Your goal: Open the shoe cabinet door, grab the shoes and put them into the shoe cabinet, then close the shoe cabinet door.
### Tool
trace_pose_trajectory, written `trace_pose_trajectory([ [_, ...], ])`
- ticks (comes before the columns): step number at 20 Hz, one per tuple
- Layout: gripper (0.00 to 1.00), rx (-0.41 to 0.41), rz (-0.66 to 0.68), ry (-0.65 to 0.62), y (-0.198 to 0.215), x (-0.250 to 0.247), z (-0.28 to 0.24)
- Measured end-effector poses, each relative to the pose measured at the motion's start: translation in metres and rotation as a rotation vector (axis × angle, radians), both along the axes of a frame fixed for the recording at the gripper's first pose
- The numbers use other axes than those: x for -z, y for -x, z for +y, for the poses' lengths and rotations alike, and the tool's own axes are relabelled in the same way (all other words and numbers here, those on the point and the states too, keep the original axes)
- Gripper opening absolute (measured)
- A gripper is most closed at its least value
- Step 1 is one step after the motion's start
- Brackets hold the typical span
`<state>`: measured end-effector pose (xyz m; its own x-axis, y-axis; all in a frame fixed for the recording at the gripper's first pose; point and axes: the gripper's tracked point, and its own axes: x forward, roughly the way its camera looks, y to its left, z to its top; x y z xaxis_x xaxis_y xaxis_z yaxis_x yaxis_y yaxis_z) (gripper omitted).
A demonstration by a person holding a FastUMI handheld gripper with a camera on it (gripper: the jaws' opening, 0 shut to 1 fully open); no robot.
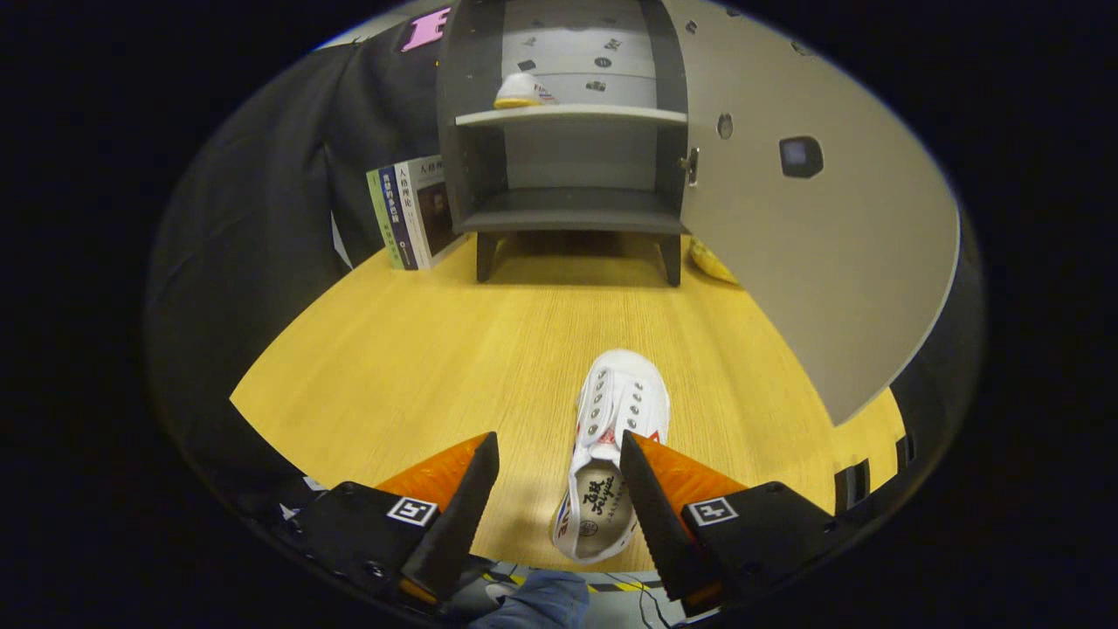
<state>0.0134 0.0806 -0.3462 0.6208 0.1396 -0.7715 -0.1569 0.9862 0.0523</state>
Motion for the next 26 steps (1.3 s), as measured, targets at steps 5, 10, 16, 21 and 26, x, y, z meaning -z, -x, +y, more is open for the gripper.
trace_pose_trajectory([
  [5,0.73,0.006,0.151,0.004,0.001,0.040,0.003],
  [10,0.63,0.035,0.174,-0.009,-0.017,0.052,0.012],
  [16,0.03,0.050,0.103,-0.025,-0.028,0.054,-0.002],
  [21,0.02,0.038,0.017,-0.094,-0.038,0.026,-0.011],
  [26,0.02,0.080,-0.014,-0.218,-0.047,0.002,-0.006],
])
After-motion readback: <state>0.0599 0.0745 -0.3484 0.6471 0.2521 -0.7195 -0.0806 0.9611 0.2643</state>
